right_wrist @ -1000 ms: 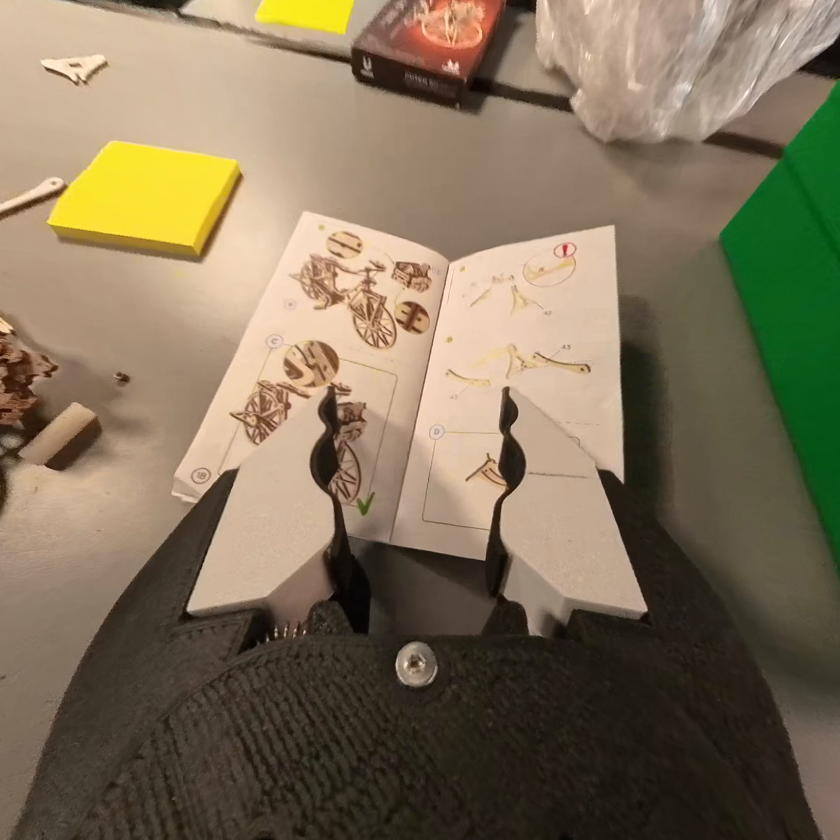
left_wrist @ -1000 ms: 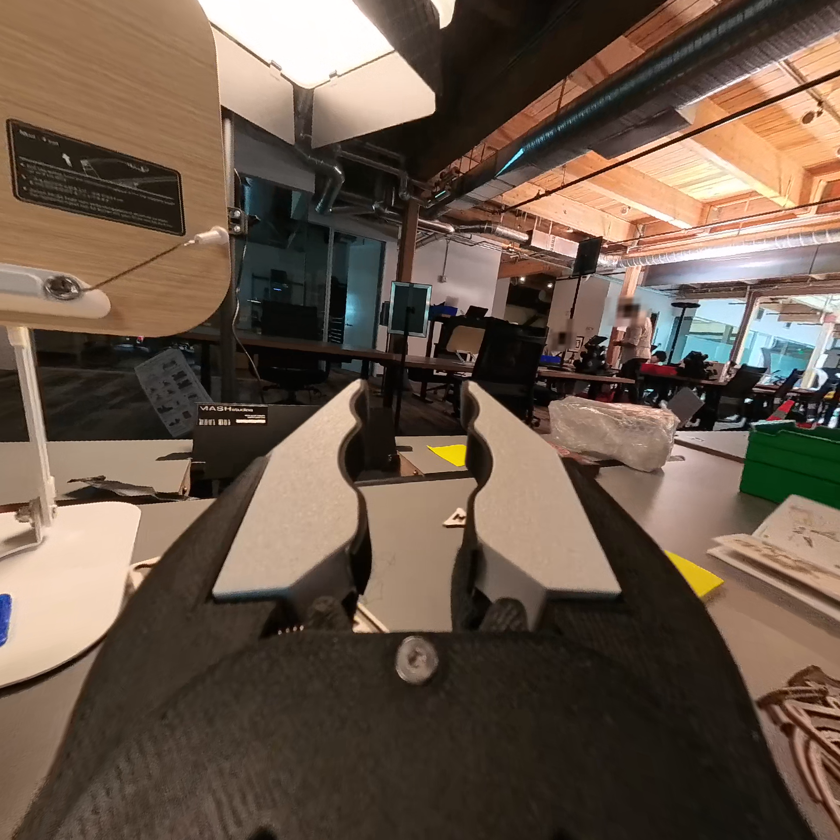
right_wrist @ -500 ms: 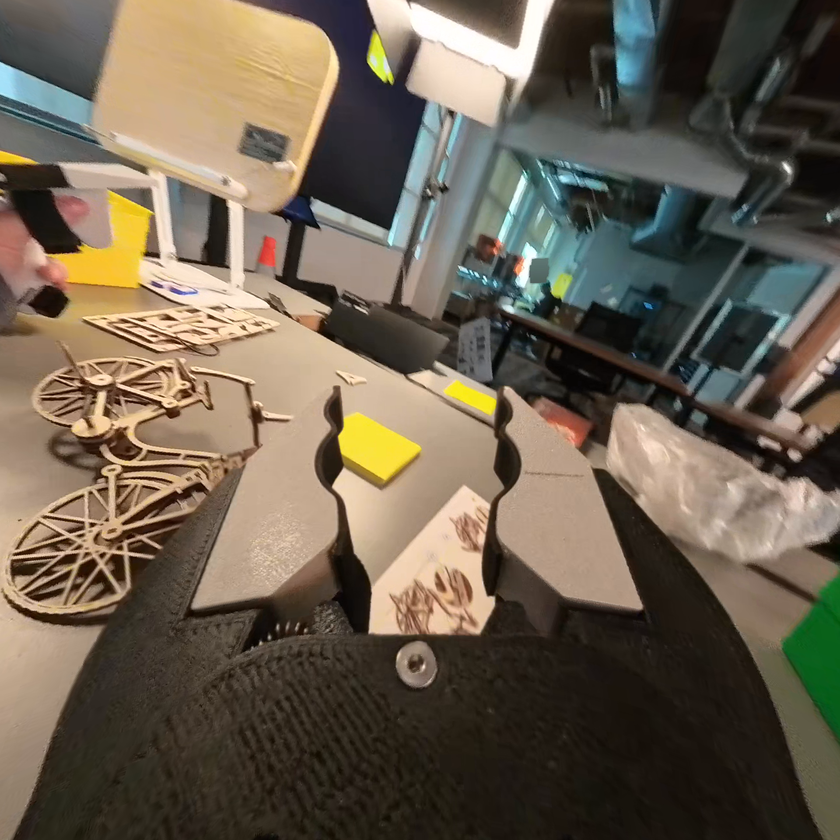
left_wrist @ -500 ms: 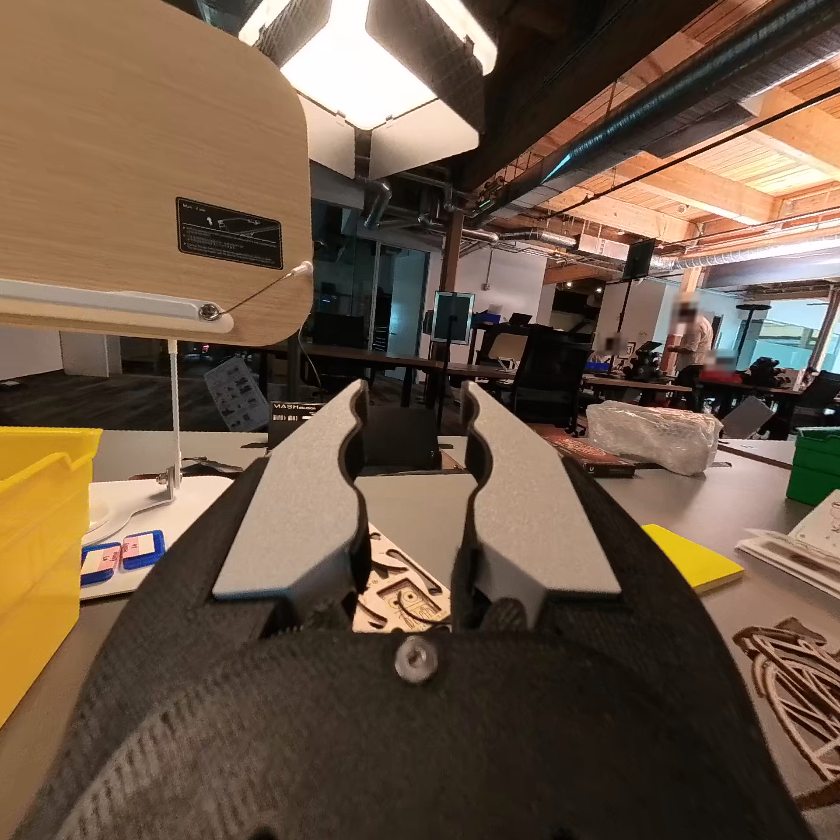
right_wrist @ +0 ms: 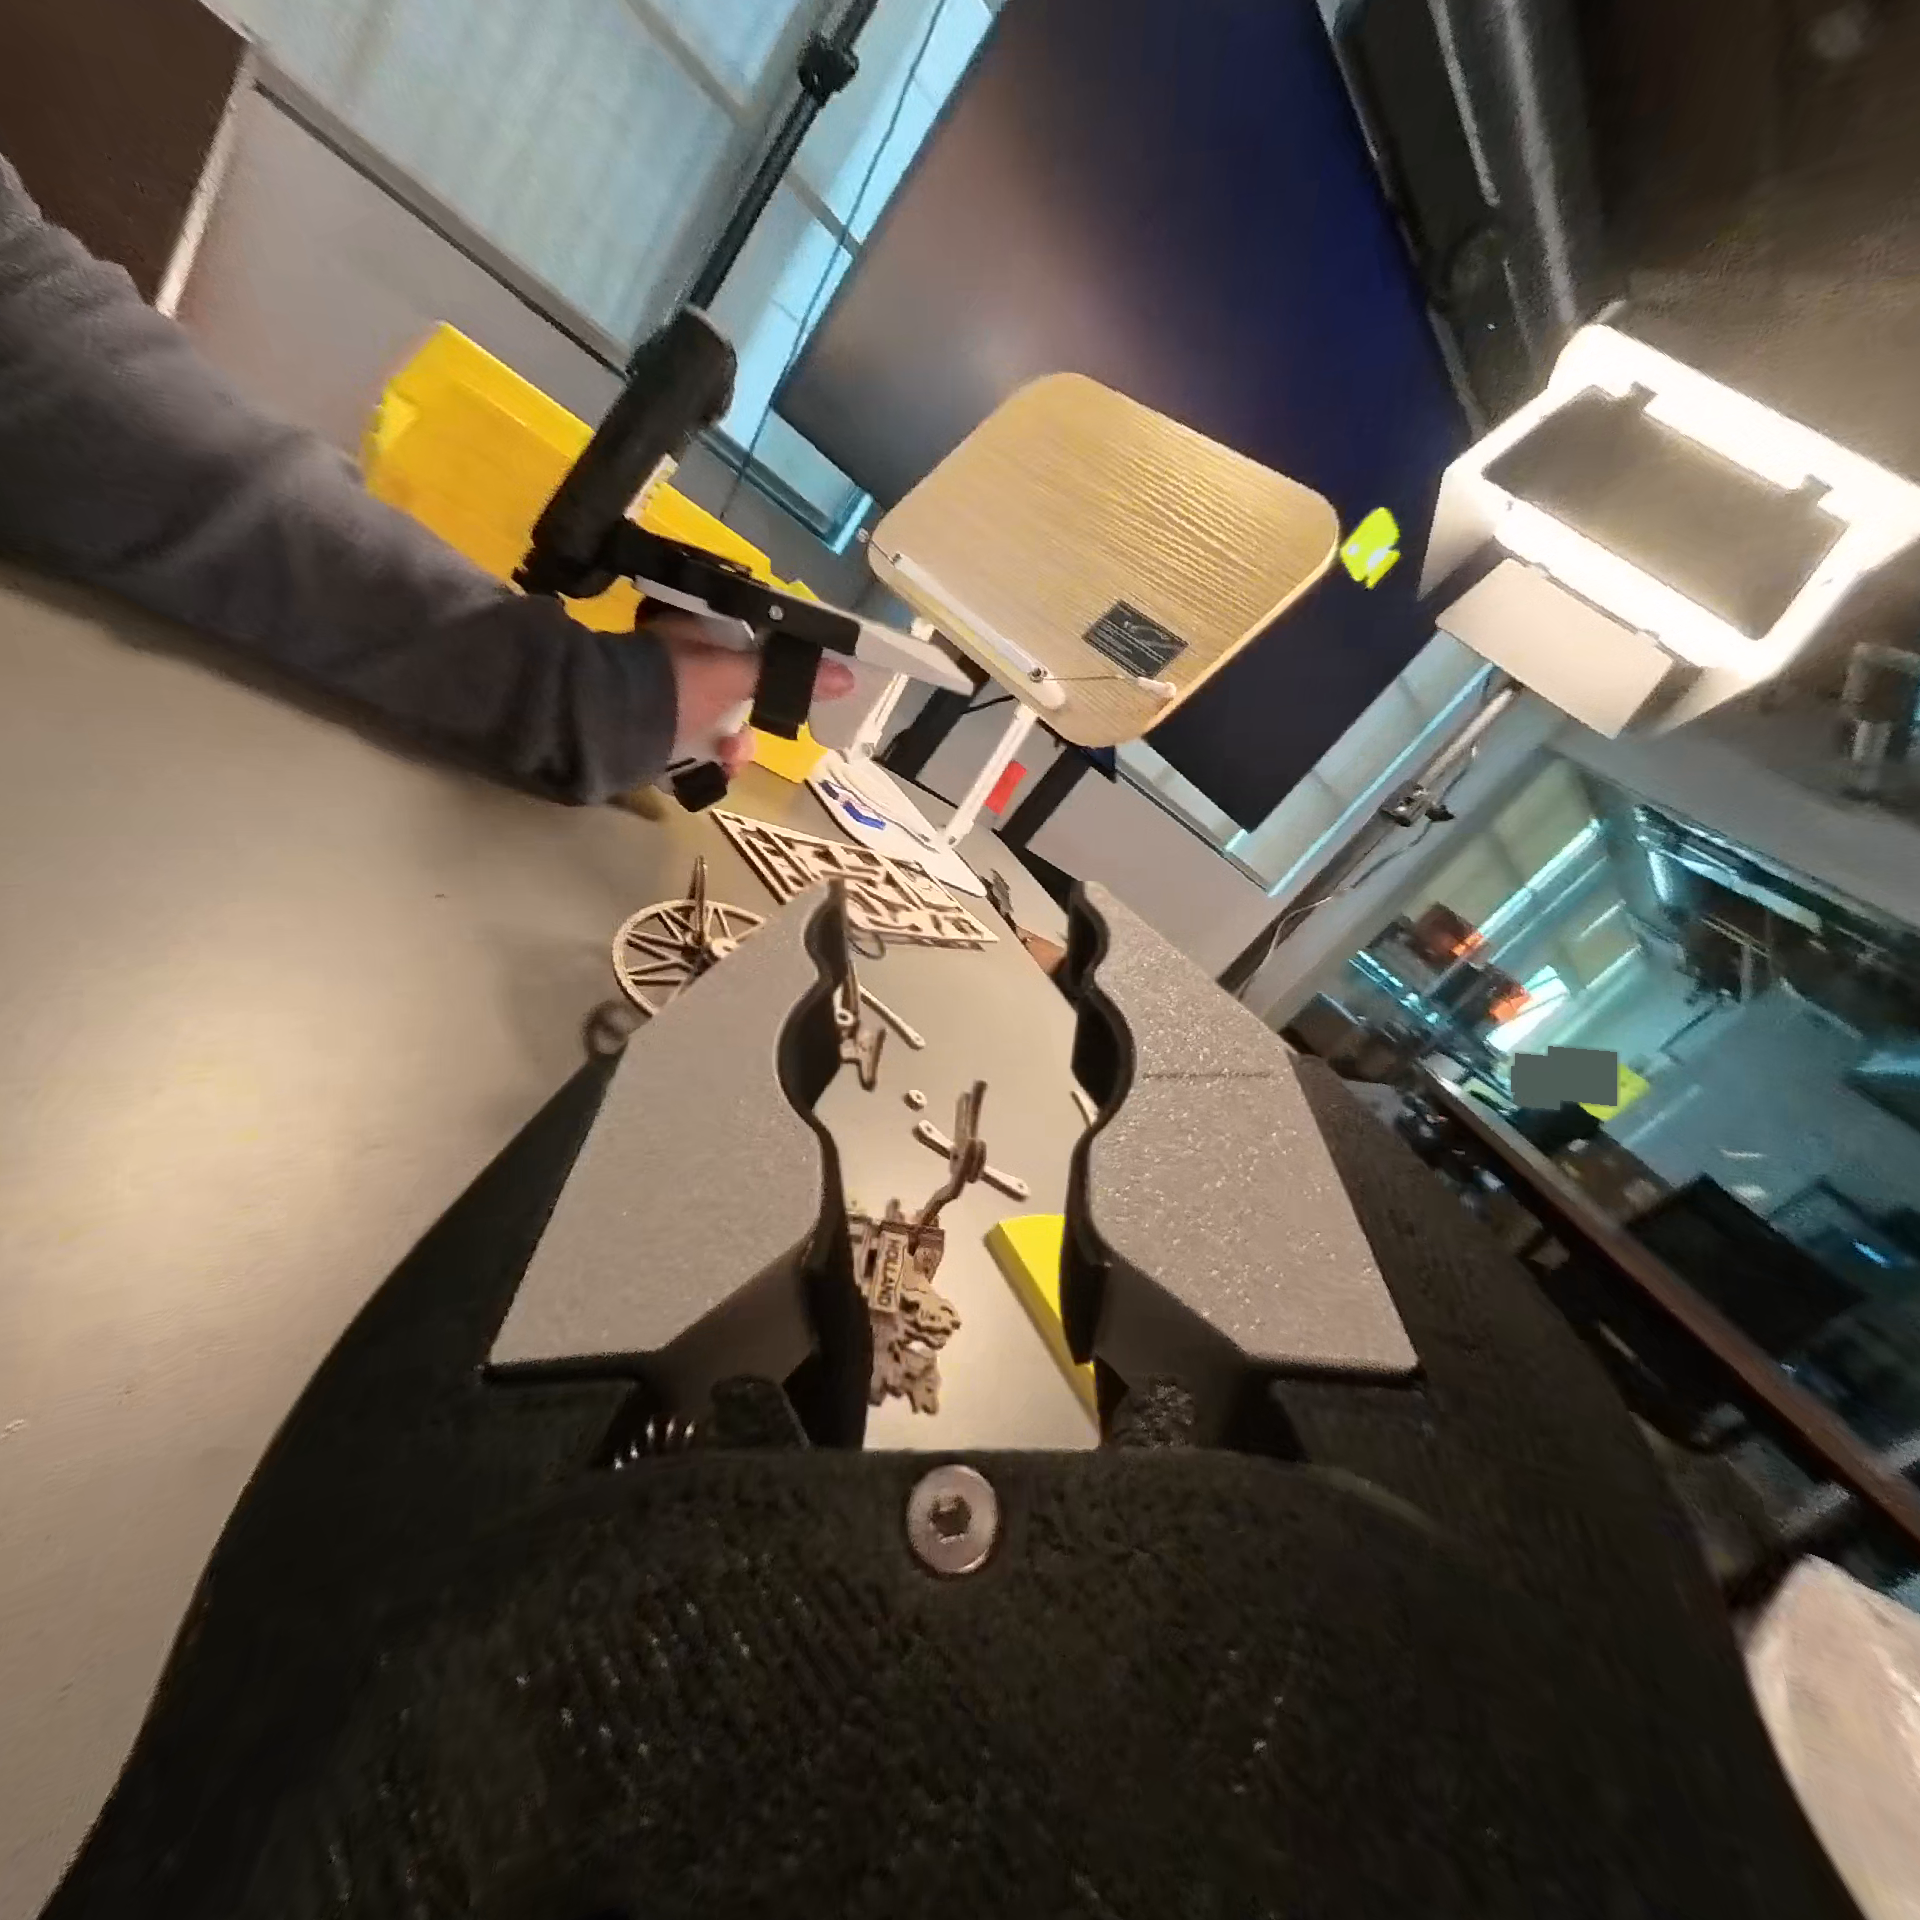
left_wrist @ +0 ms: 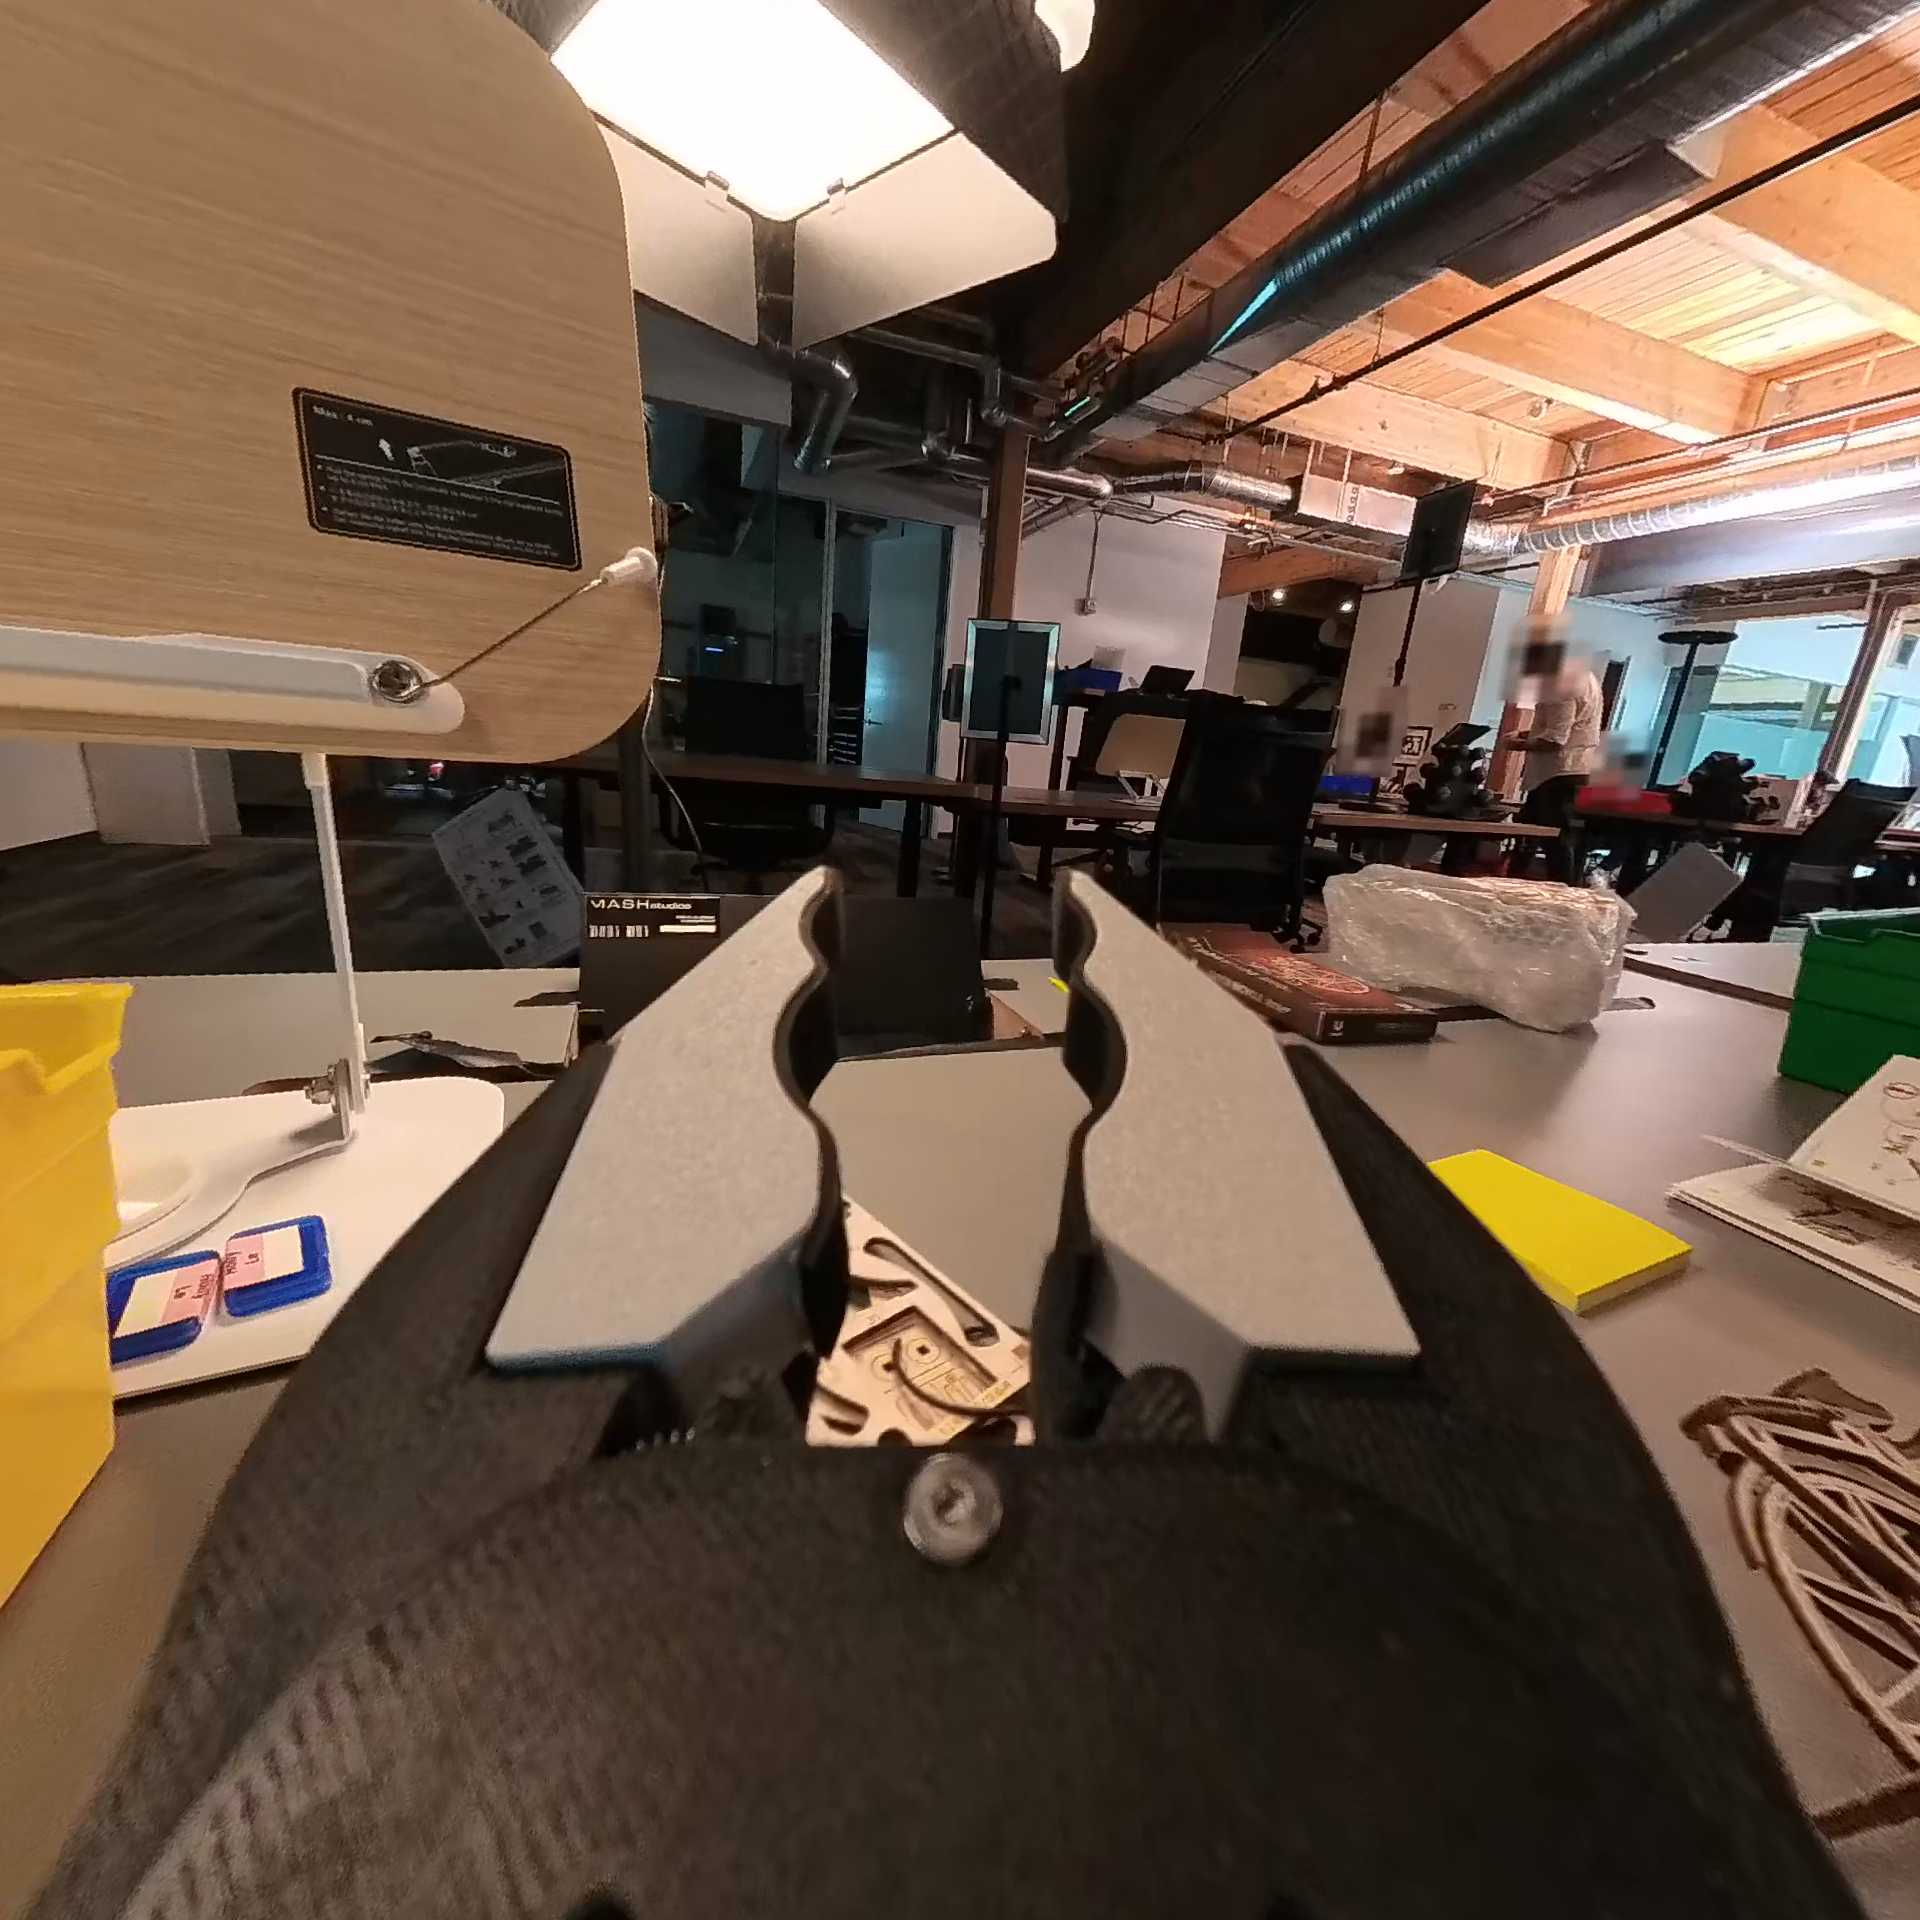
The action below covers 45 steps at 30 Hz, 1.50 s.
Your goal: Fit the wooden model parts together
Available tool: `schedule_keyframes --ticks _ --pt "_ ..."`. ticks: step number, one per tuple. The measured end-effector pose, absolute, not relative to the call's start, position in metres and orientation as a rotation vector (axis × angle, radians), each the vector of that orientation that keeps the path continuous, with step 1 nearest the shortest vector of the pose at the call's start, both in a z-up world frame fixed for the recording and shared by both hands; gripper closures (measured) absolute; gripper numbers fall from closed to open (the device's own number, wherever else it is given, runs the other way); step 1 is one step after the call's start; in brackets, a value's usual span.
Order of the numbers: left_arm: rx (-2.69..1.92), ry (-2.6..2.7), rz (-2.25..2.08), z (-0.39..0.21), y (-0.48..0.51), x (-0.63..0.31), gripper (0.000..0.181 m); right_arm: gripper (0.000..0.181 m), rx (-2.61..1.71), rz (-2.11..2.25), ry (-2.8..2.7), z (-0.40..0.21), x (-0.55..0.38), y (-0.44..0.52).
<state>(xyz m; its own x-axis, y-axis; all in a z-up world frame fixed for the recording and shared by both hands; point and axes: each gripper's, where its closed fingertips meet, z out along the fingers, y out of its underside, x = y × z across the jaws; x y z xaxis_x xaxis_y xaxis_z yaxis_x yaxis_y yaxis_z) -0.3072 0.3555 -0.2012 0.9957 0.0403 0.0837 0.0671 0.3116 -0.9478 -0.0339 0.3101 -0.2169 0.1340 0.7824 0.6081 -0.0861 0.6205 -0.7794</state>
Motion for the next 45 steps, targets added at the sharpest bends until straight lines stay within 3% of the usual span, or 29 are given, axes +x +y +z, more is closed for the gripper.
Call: schedule_keyframes --ticks 10,36,39,45 --pt "-1.294 -0.081 0.013 -0.207 0.361 -0.306 0.142 0.157 -0.787 0.863 -1.2 -0.21 -0.021 0.329" --pt "-1.333 -0.038 -0.015 -0.212 0.369 -0.299 0.143 0.16 -0.909 0.918 -1.207 -0.222 -0.029 0.345" --pt "-1.355 -0.073 0.01 -0.216 0.372 -0.305 0.157 0.16 -0.913 0.915 -1.222 -0.225 -0.031 0.345" --pt "-1.335 -0.068 0.032 -0.213 0.37 -0.305 0.158 0.16 -0.932 0.911 -1.236 -0.228 -0.033 0.347"
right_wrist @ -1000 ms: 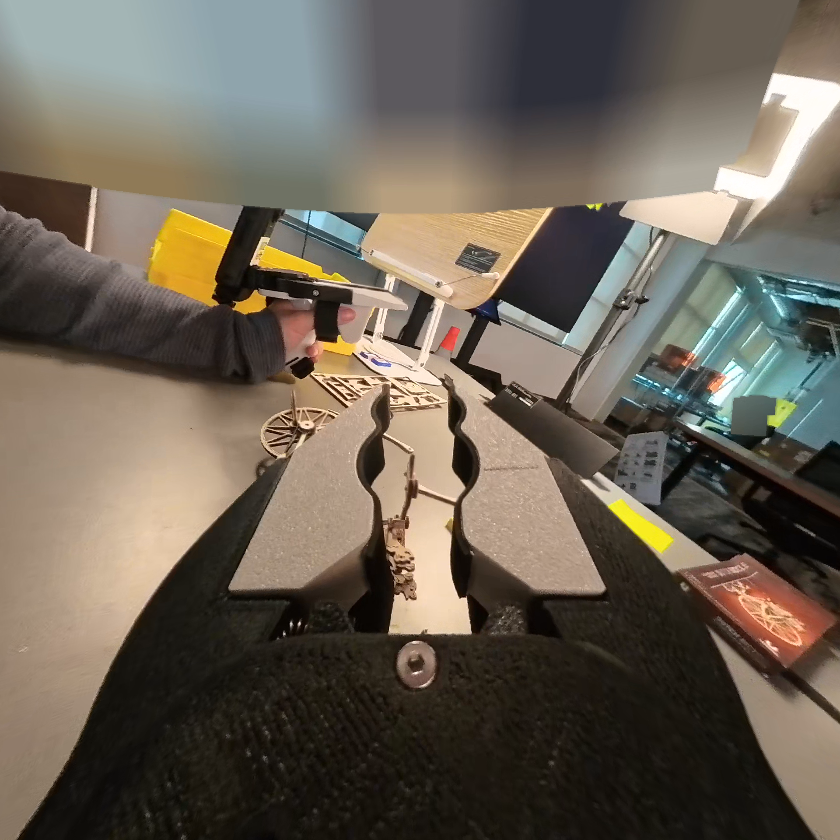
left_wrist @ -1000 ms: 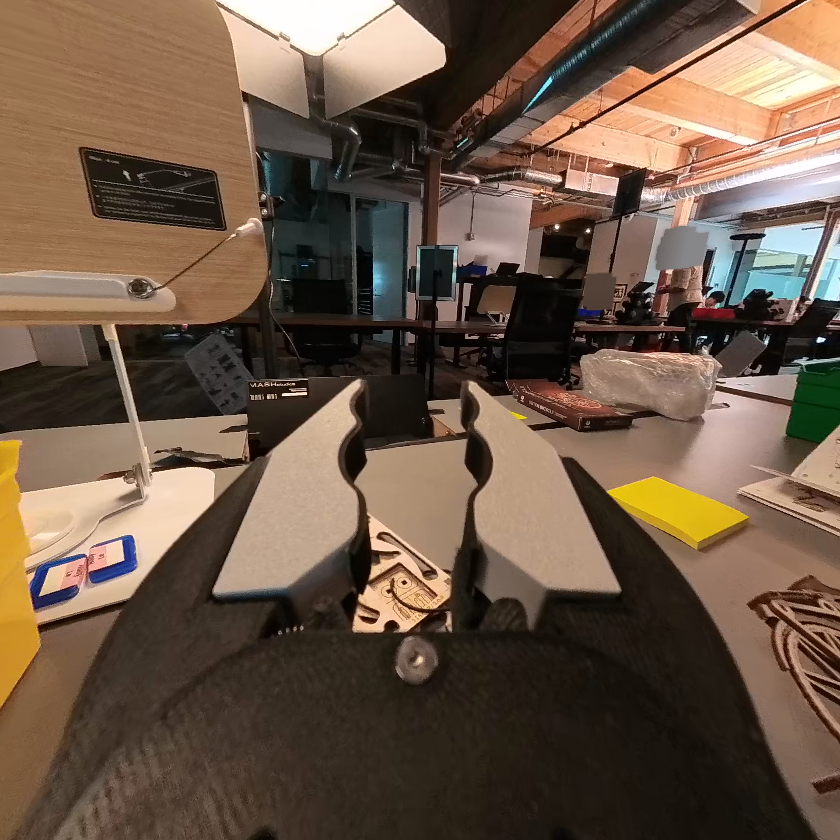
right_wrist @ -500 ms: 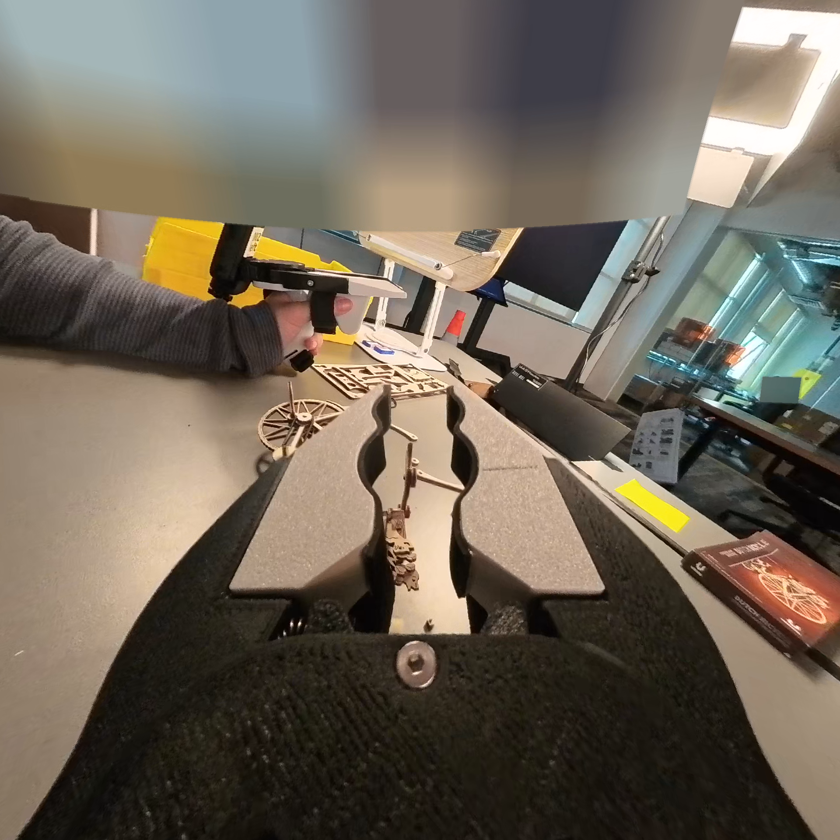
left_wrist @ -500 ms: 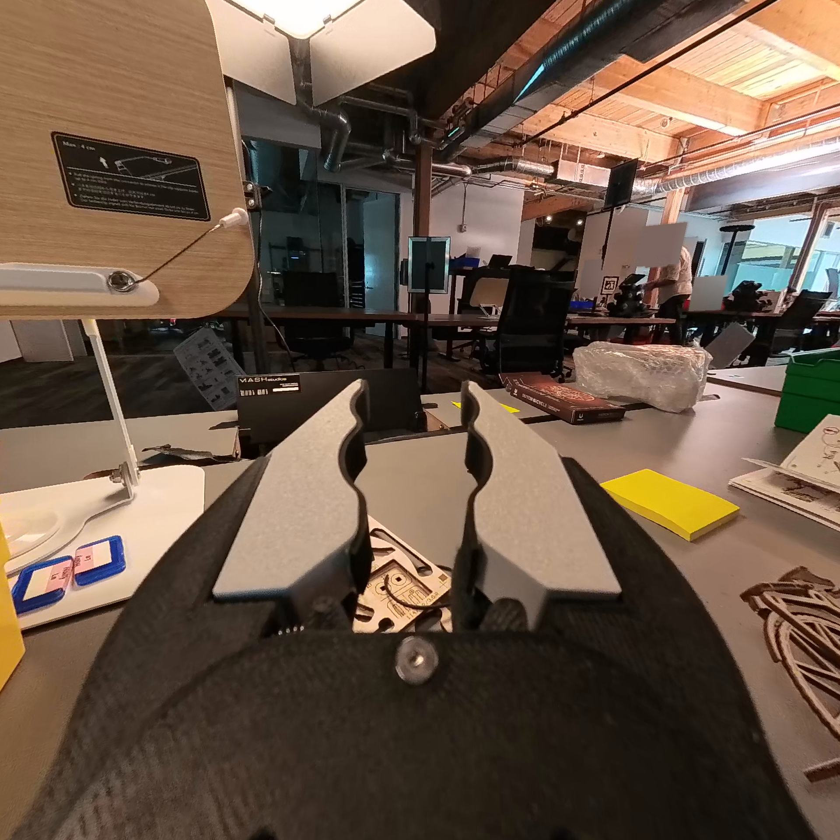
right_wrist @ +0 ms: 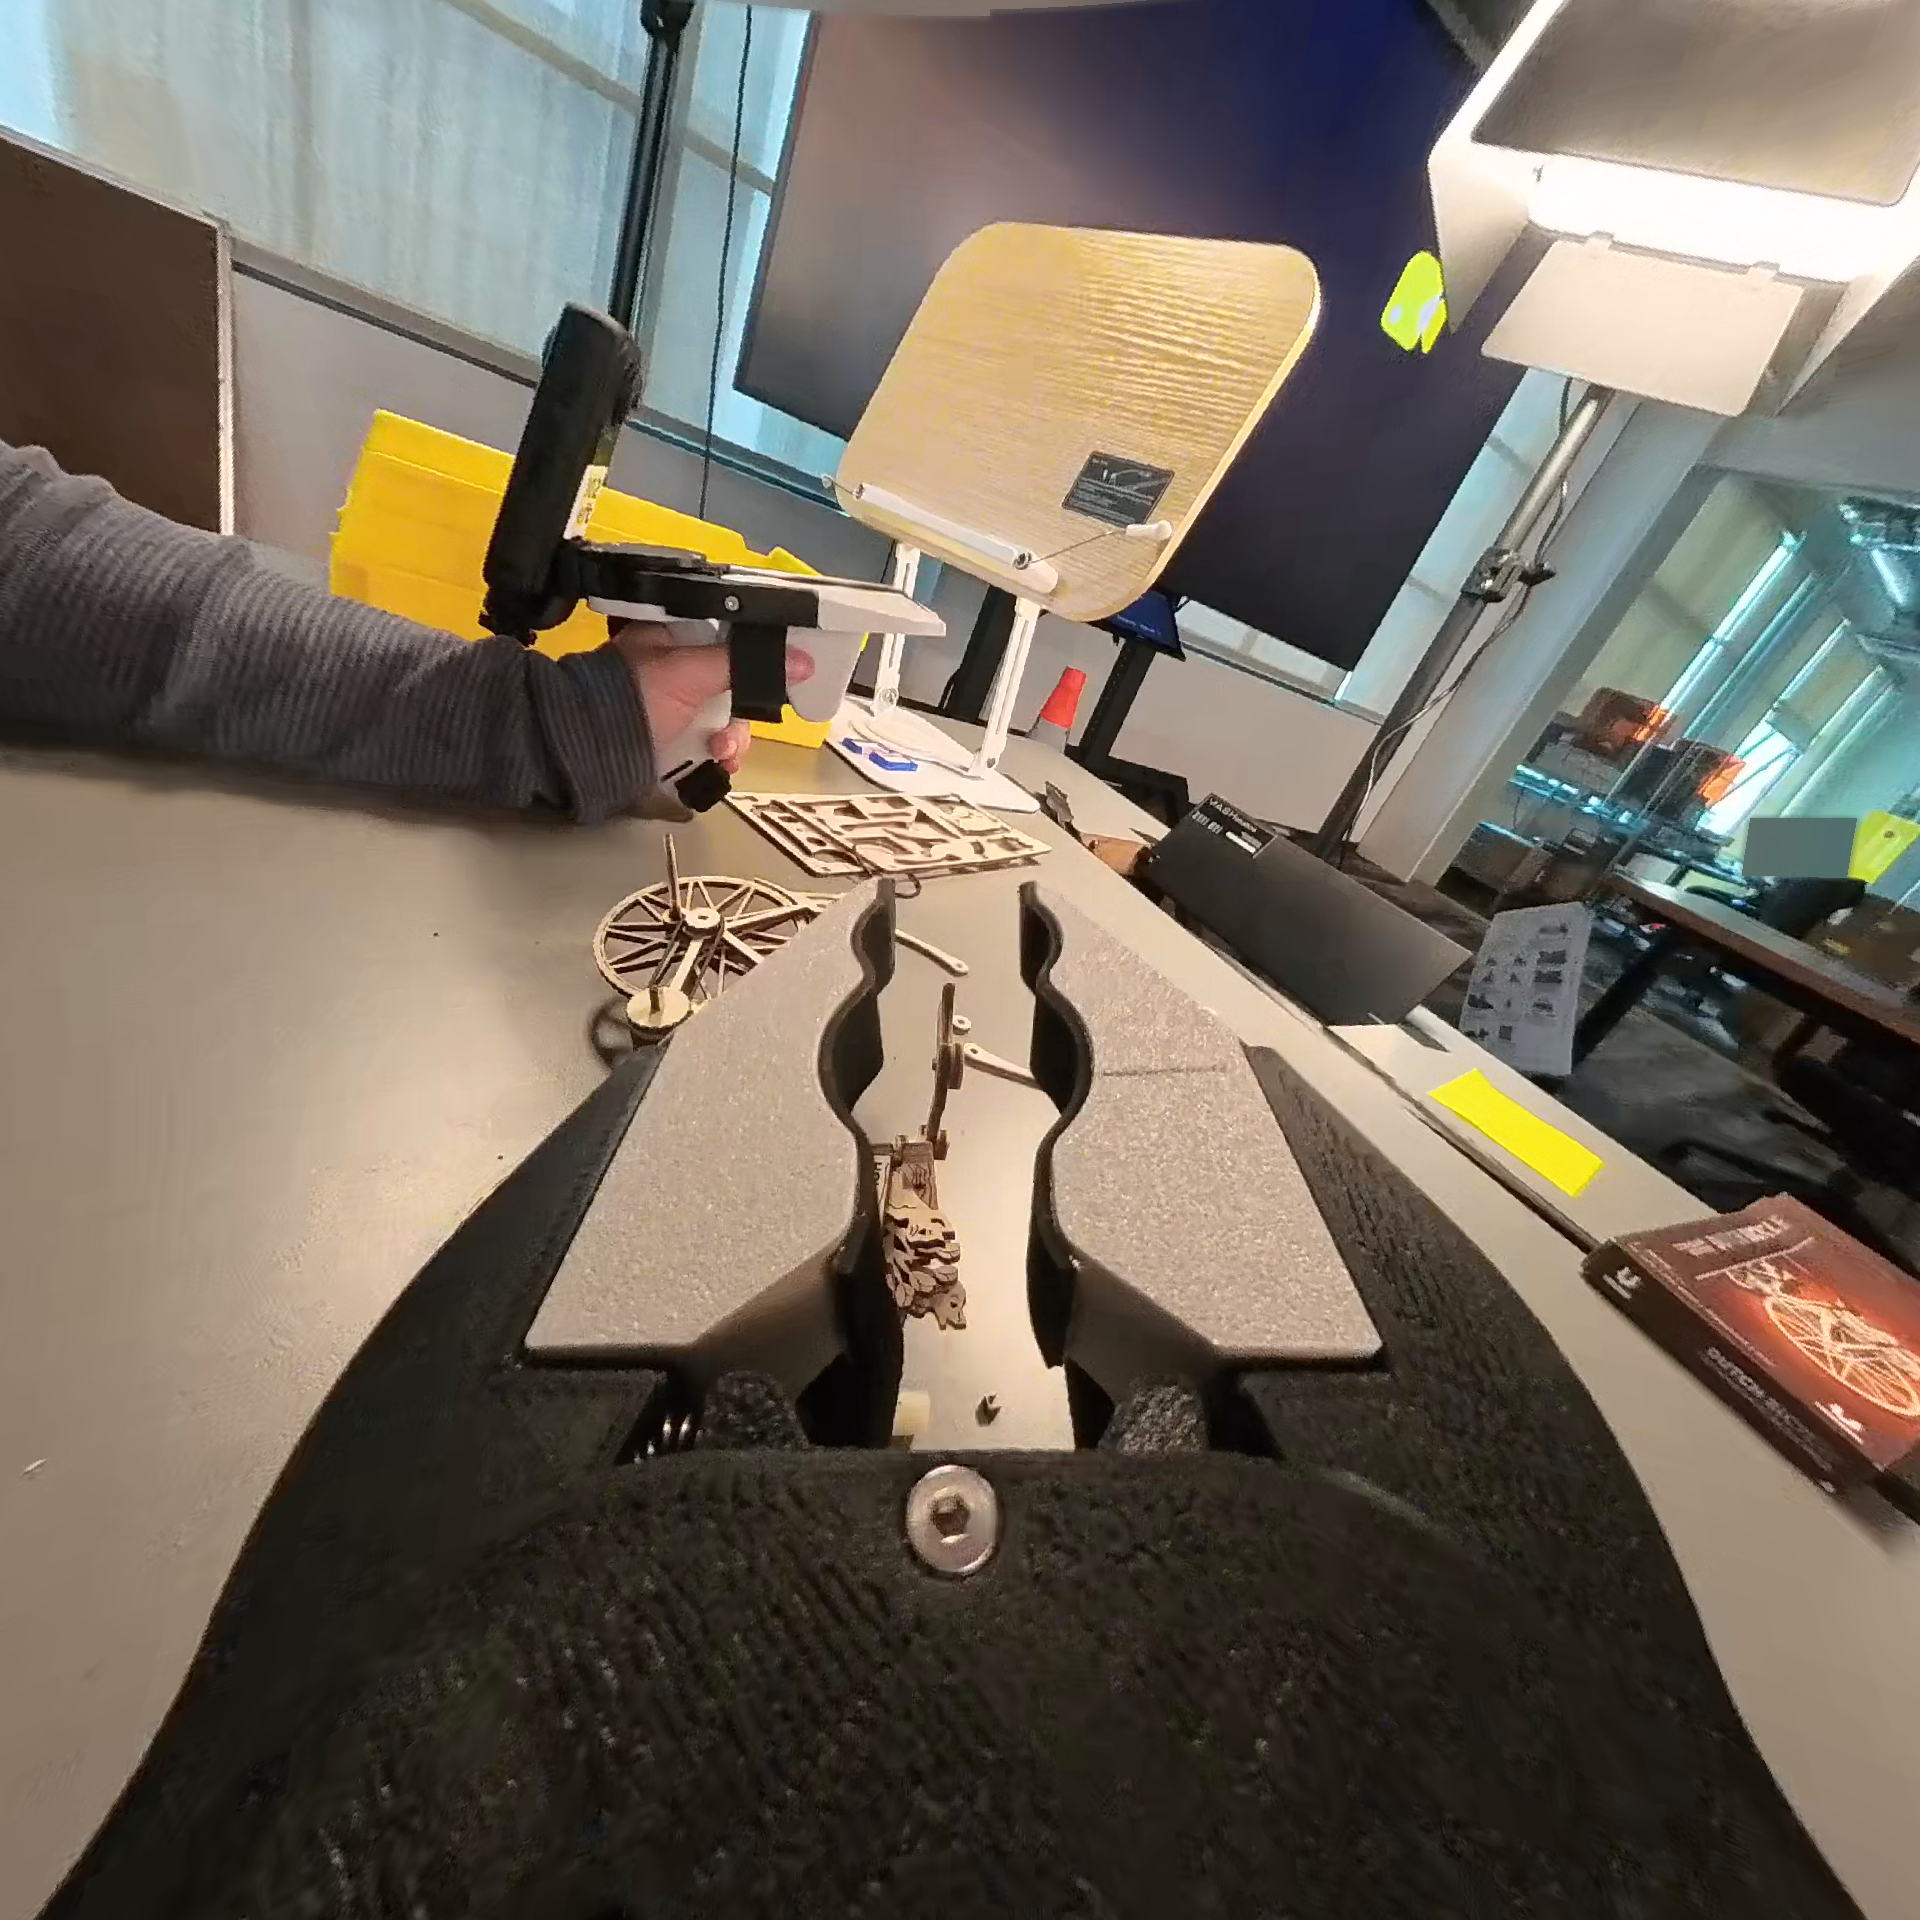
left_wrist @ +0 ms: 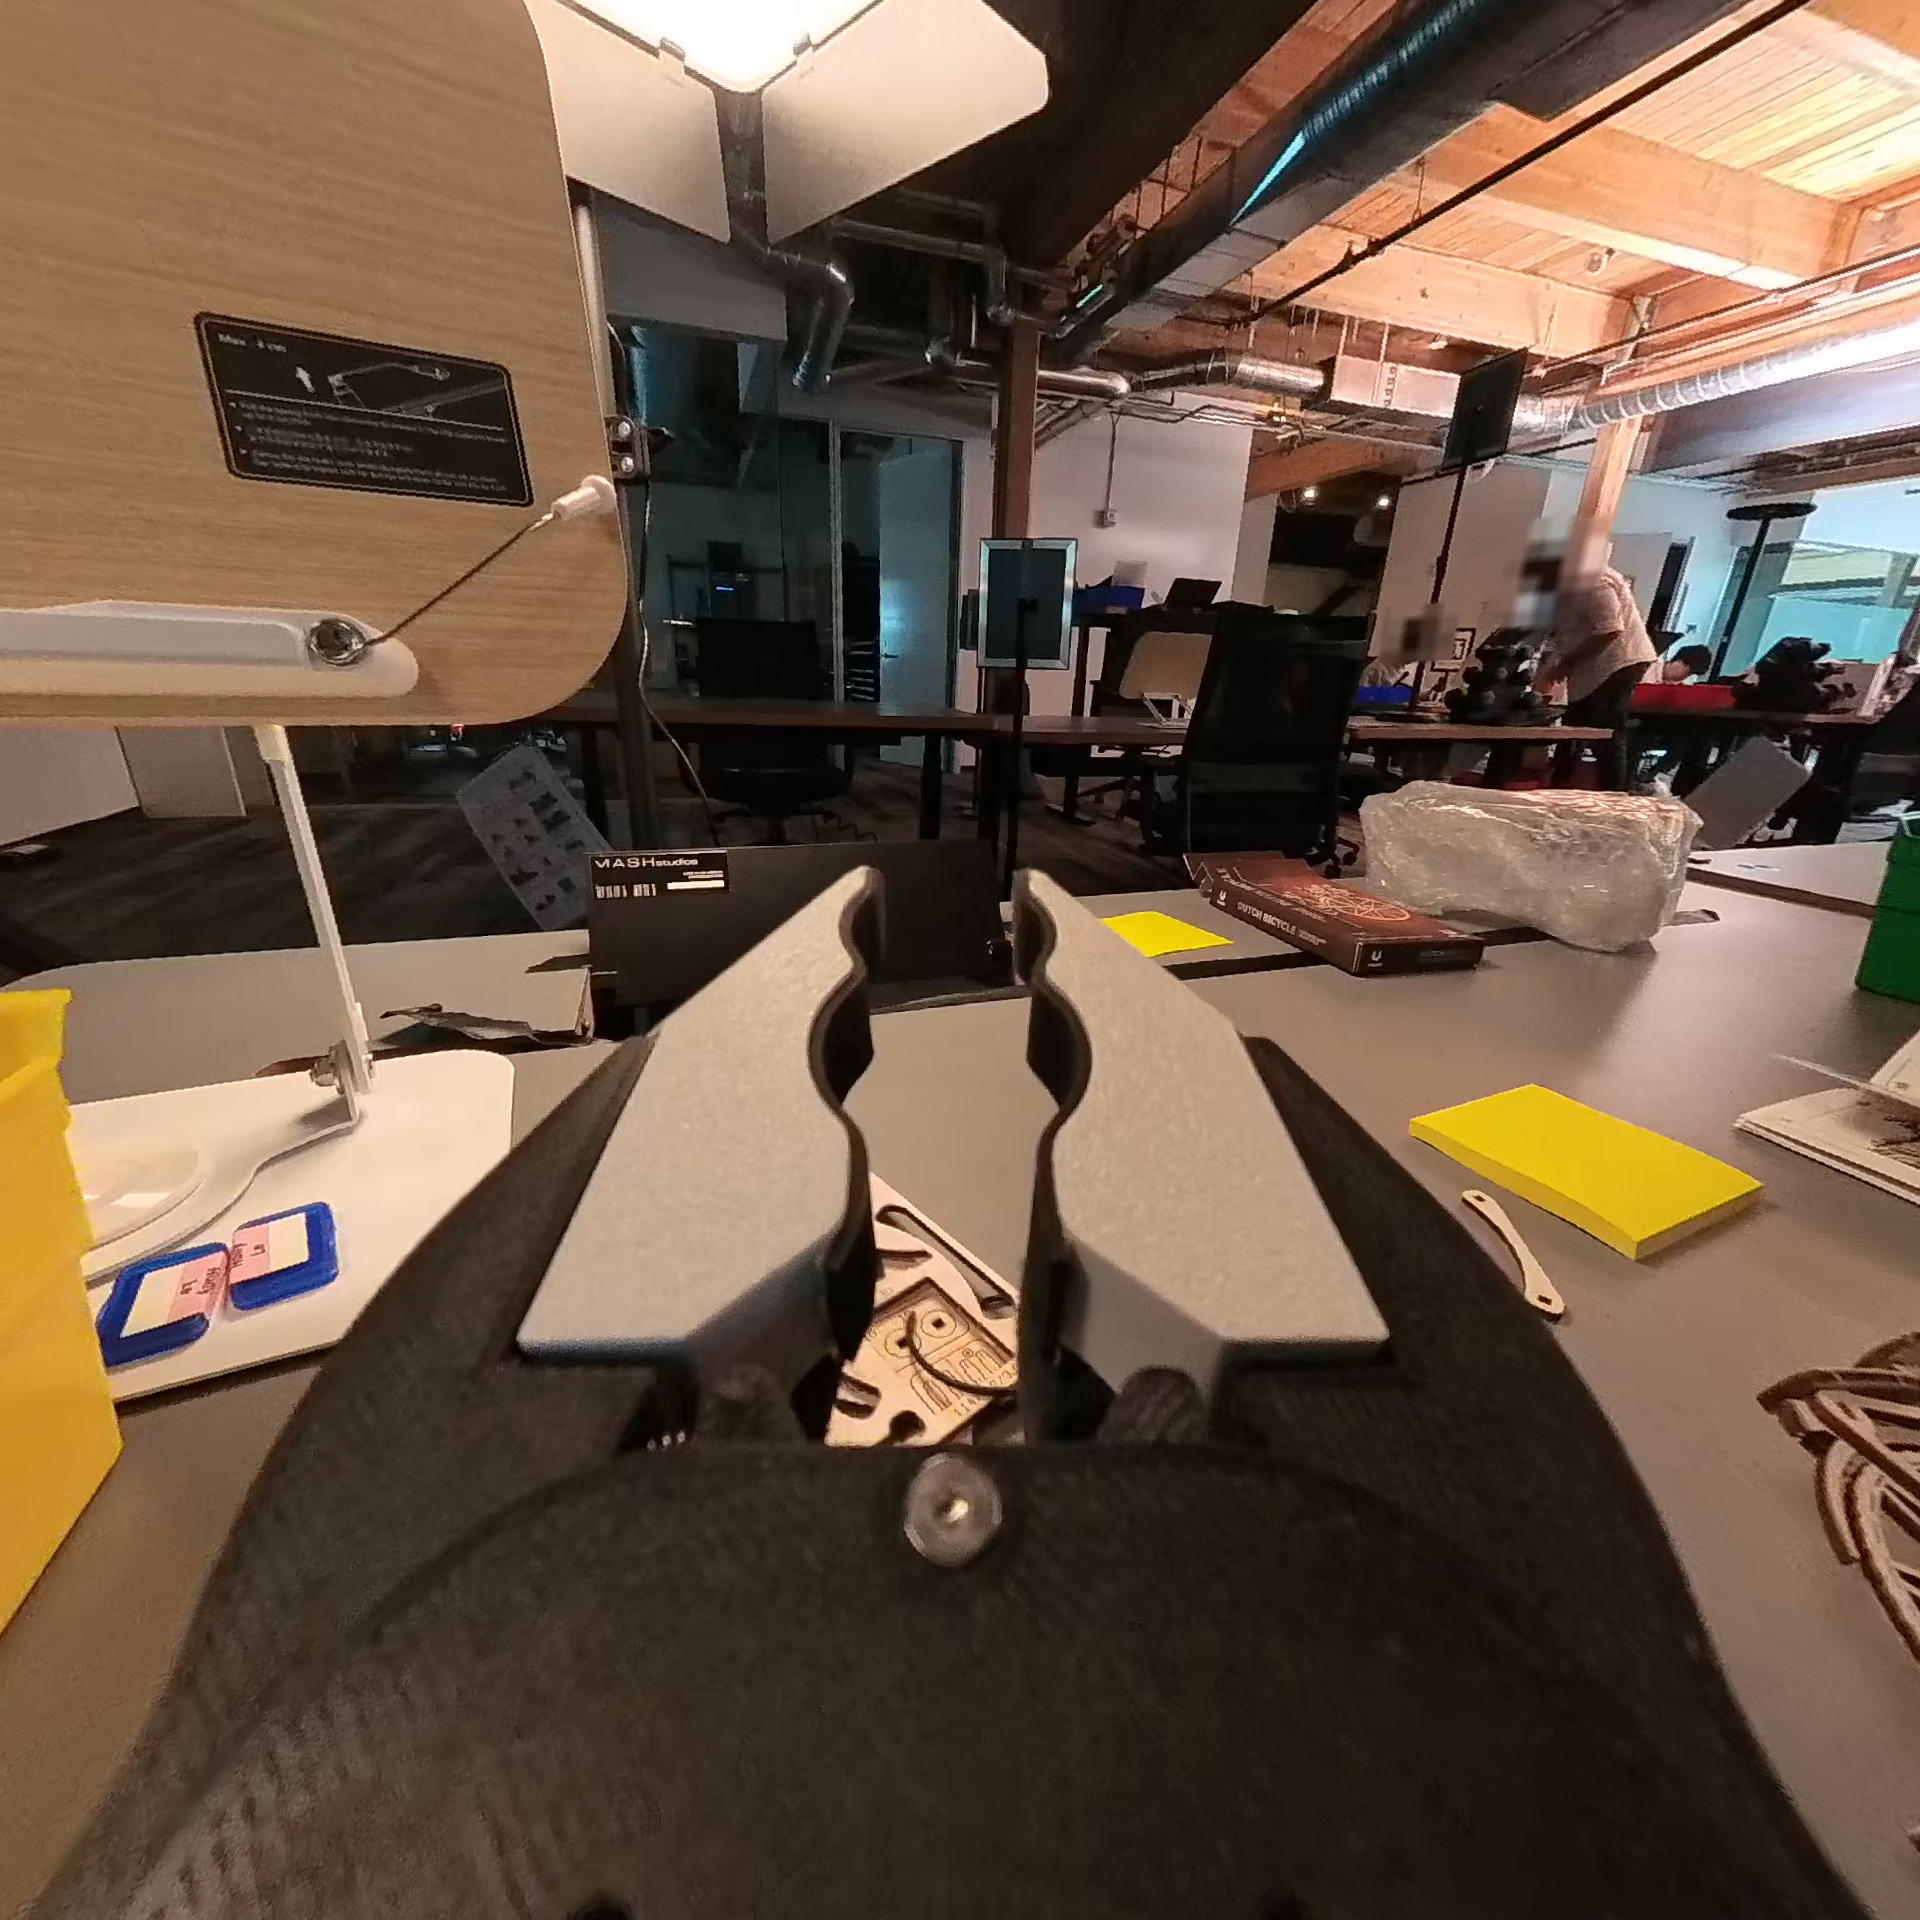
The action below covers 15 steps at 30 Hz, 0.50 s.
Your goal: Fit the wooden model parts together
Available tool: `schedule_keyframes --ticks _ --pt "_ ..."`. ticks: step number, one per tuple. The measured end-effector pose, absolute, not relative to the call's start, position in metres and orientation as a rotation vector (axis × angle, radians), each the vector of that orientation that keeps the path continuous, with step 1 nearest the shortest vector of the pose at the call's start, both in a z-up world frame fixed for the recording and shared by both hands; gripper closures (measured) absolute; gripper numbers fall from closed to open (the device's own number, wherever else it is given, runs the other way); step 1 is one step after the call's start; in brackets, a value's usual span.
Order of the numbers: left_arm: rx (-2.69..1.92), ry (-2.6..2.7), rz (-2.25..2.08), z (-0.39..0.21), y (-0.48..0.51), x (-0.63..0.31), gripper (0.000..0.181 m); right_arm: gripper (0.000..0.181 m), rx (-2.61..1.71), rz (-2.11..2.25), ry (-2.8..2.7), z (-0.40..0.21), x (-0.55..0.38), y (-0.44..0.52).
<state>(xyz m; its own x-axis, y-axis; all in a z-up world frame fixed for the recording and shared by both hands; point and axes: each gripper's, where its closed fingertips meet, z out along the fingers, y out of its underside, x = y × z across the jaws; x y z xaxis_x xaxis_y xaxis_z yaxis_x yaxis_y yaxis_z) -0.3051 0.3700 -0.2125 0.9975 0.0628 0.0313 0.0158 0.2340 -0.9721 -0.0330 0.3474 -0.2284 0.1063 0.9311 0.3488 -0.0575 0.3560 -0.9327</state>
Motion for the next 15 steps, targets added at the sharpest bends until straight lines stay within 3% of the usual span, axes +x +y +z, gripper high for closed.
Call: schedule_keyframes --ticks 15 --pt "-1.296 -0.14 0.058 -0.208 0.364 -0.318 0.154 0.16 -0.913 0.884 -1.238 -0.228 -0.033 0.348"
